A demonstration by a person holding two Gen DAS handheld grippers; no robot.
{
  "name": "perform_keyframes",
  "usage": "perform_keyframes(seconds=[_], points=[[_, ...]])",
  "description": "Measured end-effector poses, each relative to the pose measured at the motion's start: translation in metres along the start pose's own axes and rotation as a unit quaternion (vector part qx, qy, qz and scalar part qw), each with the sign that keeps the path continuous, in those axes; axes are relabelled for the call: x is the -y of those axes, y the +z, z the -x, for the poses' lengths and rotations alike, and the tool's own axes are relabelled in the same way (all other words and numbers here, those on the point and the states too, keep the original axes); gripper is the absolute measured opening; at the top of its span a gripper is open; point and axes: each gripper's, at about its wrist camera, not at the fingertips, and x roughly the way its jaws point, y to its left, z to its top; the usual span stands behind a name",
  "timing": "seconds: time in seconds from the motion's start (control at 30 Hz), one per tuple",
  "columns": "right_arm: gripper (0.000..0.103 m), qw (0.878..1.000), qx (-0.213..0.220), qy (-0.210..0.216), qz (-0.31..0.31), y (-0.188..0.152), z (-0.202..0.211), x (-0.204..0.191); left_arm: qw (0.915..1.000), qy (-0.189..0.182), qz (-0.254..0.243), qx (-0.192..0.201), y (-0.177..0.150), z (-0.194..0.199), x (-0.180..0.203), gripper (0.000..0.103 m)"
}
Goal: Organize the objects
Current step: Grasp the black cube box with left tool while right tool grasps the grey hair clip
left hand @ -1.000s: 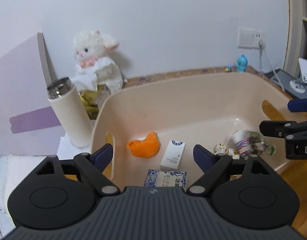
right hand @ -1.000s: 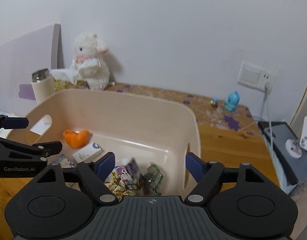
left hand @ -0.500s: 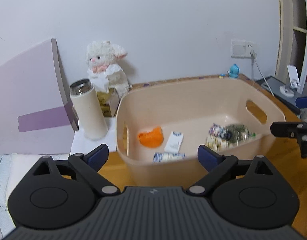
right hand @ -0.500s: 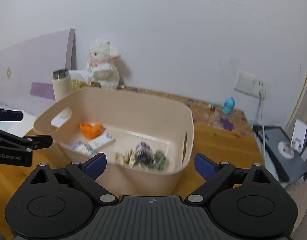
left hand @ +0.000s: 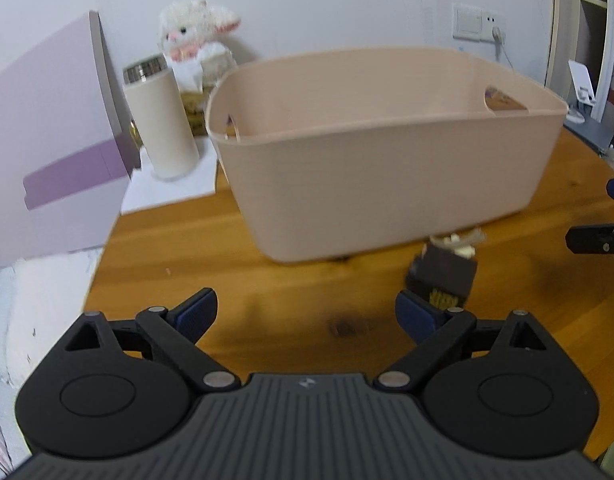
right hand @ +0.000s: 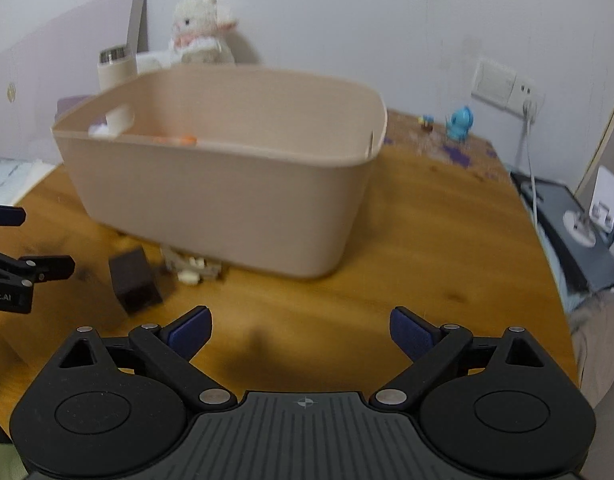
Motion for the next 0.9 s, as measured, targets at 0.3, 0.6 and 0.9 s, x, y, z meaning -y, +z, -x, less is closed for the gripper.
perform_keyframes(seconds=[0.3,0.6,0.9], points=[[0.097,0.999,-0.033,0.007,-0.008,-0.023,-0.020,-0.002,0.9996,-0.021,-0.002,-0.021,-0.023,-0.011,0.011,0.096],[0.097,0.999,-0.046,0.020,-0.014,-0.026,-0.032,-0.002,0.9981,-0.057,-0.011,-0.021,-0.026,-0.021,0.028,0.096],[0.103,0.998,-0.045,0.029,-0.018,-0.024,-0.041,-0.002,0.9974,-0.068,0.013,-0.022,-0.011,-0.042,0.037,0.103]])
